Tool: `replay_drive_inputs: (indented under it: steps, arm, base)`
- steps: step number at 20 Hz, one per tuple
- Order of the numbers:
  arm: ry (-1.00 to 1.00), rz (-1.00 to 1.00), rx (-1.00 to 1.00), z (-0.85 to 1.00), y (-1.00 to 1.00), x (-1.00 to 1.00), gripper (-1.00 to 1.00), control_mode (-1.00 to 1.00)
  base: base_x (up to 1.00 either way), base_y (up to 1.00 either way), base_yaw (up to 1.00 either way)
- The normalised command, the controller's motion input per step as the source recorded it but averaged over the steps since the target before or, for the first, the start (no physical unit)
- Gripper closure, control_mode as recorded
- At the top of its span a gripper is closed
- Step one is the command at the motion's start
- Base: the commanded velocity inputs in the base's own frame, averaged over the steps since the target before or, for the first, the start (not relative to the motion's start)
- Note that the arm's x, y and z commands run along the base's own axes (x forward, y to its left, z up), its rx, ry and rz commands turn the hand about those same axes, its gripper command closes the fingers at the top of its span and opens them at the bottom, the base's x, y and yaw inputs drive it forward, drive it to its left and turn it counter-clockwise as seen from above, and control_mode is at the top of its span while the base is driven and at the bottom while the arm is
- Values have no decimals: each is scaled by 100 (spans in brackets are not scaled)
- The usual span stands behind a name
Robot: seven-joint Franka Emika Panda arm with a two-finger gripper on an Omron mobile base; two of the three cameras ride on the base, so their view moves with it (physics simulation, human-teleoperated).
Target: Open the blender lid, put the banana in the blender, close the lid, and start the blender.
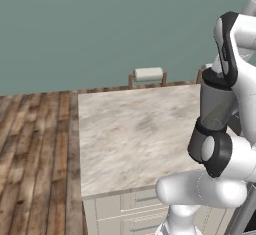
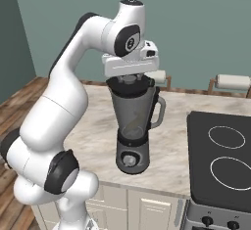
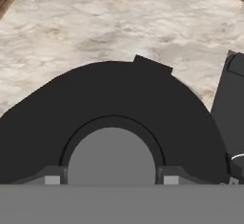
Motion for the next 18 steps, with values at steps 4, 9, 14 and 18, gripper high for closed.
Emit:
replay_drive_inputs:
  steps: [4, 9, 14, 18]
  arm:
    - [-3, -1, 0, -7, -29, 6, 100, -100]
    - [-11, -6, 0, -3, -34, 1, 100, -100]
    - [-6, -9, 0, -5, -27, 0, 100, -100]
    - [0, -4, 0, -14, -1, -7, 100, -100]
  base:
    - [0, 0, 0]
    - [0, 0, 0]
    - [0, 0, 0]
    - [0, 0, 0]
